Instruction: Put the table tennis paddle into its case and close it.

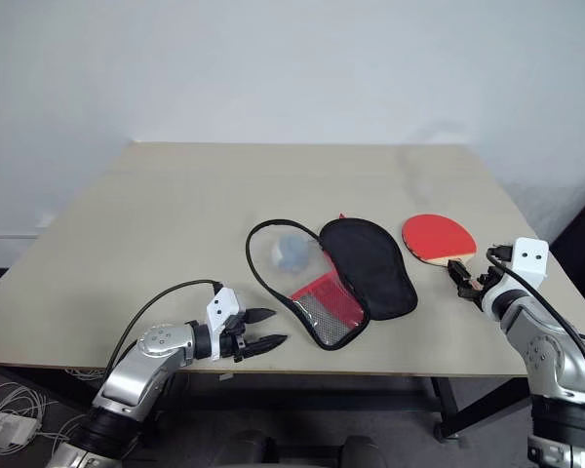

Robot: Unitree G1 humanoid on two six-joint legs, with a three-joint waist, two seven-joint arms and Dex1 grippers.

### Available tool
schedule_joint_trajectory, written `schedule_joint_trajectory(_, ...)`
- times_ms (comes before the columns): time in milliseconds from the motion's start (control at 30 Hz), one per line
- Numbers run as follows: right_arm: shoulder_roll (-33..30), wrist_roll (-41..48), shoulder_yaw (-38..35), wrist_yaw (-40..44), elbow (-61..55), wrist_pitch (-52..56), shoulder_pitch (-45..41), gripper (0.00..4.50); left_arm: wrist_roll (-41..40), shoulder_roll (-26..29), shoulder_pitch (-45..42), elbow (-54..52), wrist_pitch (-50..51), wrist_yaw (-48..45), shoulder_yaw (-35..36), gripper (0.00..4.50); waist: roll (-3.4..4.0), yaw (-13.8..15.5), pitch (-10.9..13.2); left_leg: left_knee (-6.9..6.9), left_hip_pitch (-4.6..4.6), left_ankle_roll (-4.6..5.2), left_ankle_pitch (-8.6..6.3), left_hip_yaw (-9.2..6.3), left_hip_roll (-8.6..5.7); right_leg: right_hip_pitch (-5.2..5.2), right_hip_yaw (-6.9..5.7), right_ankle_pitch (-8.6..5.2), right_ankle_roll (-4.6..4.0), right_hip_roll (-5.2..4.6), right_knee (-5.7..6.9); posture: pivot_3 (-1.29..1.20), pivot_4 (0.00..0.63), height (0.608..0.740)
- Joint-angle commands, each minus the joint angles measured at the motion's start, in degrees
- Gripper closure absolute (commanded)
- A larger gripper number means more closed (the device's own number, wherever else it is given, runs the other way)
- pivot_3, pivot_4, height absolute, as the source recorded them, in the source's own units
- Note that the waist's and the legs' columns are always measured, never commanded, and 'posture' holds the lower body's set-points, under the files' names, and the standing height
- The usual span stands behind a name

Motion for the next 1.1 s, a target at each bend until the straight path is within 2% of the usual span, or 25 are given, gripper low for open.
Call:
schedule_joint_trajectory(33,-1.93,-4.04,1.20,4.49,10.76,-4.76,-7.04,0.03,-1.03,-0.37,-1.13,-1.94,-0.05,-0.13,0.12,1.29,0.03,-0.16,0.06,-0.01,0.01,0.00,0.00,0.01,0.00,0.00,0.02,0.00,0.00,0.01,0.00,0.00,0.000,0.728)
schedule_joint_trajectory(367,-2.75,-15.50,8.58,16.41,43.92,-17.26,-23.78,0.03,-1.11,-0.77,0.44,-4.09,0.41,1.11,0.28,1.29,0.18,-0.74,0.49,0.00,0.01,0.02,0.01,0.12,-0.05,0.01,0.23,0.13,0.24,0.05,-0.01,0.00,0.000,0.728)
schedule_joint_trajectory(600,-2.74,-19.82,10.11,21.17,54.14,-21.91,-27.95,0.03,-1.33,-0.46,1.75,-6.08,0.98,1.79,0.85,1.29,0.15,-1.37,0.50,0.14,0.05,0.03,0.03,0.13,-0.05,0.11,0.28,0.17,0.31,0.06,0.00,0.00,0.000,0.728)
schedule_joint_trajectory(700,-2.48,-20.71,10.05,22.80,55.16,-23.27,-29.18,0.63,-1.29,-0.29,2.08,-6.31,1.07,1.86,0.92,1.29,0.14,-1.42,0.50,0.17,0.06,0.03,0.03,0.12,-0.06,0.10,0.32,0.17,0.30,0.08,0.00,0.00,0.000,0.728)
schedule_joint_trajectory(933,-2.38,-21.84,9.74,24.61,54.36,-22.73,-30.25,3.07,-1.48,-0.25,1.58,-6.15,1.08,1.75,0.94,1.29,0.16,-1.62,0.51,0.07,0.06,0.03,0.03,0.17,-0.05,0.03,0.43,0.19,0.33,0.13,0.02,0.00,0.000,0.728)
schedule_joint_trajectory(967,-2.48,-21.66,9.50,24.99,53.94,-22.35,-30.21,3.25,-1.49,-0.28,1.43,-6.02,1.10,1.72,0.91,1.29,0.16,-1.62,0.51,0.08,0.06,0.03,0.03,0.17,-0.05,0.04,0.43,0.19,0.33,0.13,0.02,0.00,0.000,0.728)
schedule_joint_trajectory(1100,-2.66,-21.54,8.91,24.83,53.83,-20.97,-30.30,3.23,-1.53,-0.35,0.99,-5.49,1.05,1.52,0.85,1.29,0.16,-1.62,0.51,0.08,0.06,0.02,0.03,0.19,-0.05,0.03,0.45,0.19,0.32,0.13,0.02,0.00,0.000,0.728)
